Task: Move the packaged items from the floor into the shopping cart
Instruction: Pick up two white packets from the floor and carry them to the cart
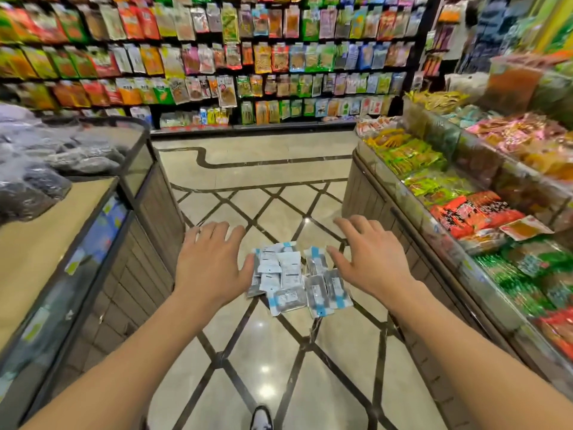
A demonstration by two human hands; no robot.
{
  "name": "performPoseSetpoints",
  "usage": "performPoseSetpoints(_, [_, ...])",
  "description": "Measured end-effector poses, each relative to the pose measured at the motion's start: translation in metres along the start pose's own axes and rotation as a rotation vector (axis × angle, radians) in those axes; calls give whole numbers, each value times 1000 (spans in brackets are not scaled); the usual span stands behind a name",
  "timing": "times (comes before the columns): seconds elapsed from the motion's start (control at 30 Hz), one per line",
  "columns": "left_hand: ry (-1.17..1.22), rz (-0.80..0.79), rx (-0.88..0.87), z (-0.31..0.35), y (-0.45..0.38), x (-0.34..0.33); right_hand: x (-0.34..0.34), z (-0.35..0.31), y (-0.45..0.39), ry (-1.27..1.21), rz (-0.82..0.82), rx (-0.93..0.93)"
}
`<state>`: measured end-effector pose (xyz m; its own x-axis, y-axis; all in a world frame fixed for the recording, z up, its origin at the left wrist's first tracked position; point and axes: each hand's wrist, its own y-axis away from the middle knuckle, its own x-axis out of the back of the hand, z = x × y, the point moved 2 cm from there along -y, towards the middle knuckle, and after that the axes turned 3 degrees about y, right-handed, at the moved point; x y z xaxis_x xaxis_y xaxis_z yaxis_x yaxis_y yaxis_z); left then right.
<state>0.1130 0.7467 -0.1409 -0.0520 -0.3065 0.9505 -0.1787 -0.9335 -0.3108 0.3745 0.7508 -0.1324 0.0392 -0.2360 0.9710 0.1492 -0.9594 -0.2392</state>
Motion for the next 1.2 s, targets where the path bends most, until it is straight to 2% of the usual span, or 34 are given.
performPoseSetpoints(0.33, [33,-75,-24,-57,-190,-82,-56,4,-188,29,-65,-24])
performPoseSetpoints(0.6, [22,-141,-30,-71,-308,-147,-107,26,-311,-8,-91,-32])
performPoseSetpoints(0.9, [16,-194,-8,-65,-441,-245,-209,84,-450,-95,-114,-12])
performPoseSetpoints(1.2, [7,-307,15,-68,-500,-406,-370,124,-526,-128,-232,61])
